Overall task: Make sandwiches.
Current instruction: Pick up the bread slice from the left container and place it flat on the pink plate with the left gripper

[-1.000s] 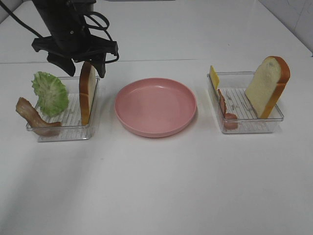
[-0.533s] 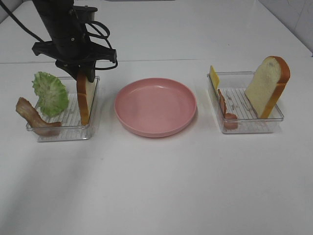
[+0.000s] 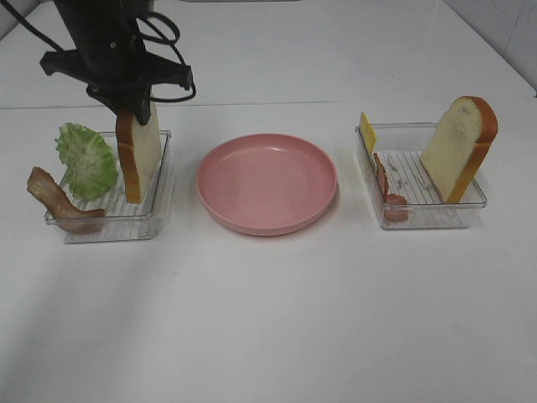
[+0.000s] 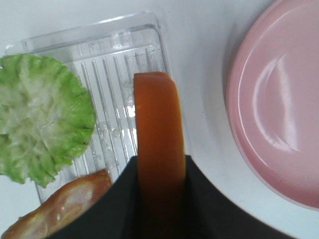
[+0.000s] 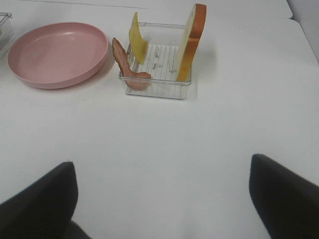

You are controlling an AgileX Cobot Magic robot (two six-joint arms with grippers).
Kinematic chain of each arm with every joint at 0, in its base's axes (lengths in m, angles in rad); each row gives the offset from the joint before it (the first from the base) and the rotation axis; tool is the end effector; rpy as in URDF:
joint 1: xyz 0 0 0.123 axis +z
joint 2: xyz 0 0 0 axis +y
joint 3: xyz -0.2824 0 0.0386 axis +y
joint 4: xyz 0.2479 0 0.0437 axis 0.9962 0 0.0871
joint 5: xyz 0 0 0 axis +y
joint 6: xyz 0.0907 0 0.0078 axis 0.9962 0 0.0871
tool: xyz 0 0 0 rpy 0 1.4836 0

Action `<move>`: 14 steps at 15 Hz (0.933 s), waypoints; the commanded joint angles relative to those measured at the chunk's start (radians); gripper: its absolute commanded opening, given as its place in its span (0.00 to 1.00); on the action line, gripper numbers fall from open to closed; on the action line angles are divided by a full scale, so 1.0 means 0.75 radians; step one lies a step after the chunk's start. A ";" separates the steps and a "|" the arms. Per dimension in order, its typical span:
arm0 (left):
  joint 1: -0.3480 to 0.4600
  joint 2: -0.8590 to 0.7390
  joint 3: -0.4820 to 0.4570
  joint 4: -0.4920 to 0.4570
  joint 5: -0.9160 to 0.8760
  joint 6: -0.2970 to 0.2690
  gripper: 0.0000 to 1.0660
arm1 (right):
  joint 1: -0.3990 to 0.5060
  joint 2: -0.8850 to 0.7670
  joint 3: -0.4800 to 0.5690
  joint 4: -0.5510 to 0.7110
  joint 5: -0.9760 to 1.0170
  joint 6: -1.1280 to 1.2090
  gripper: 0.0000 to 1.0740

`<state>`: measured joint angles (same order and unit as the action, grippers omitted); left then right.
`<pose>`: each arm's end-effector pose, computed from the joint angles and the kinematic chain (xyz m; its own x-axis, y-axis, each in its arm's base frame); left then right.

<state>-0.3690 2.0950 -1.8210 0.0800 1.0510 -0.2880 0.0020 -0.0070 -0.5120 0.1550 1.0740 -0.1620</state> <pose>0.4266 -0.1582 0.2373 -0.9372 0.0997 -0.3342 0.1118 0.9936 -0.0171 -0.0085 0.0123 0.2802 -0.4339 -0.0876 -0.8967 -0.1620 0.9866 -0.0180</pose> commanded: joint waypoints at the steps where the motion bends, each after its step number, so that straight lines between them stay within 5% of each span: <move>1: -0.004 -0.084 -0.049 -0.001 0.065 -0.005 0.00 | -0.003 -0.017 0.007 0.001 -0.009 -0.008 0.81; 5: 0.001 -0.215 -0.064 -0.077 0.073 0.037 0.00 | -0.003 -0.017 0.007 0.001 -0.009 -0.008 0.81; 14: 0.141 -0.024 -0.069 -1.052 -0.068 0.563 0.00 | -0.003 -0.017 0.007 0.001 -0.009 -0.008 0.81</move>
<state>-0.2640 2.0700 -1.8710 -0.6760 1.0120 0.1140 0.0020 -0.0070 -0.5120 0.1550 1.0740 -0.1620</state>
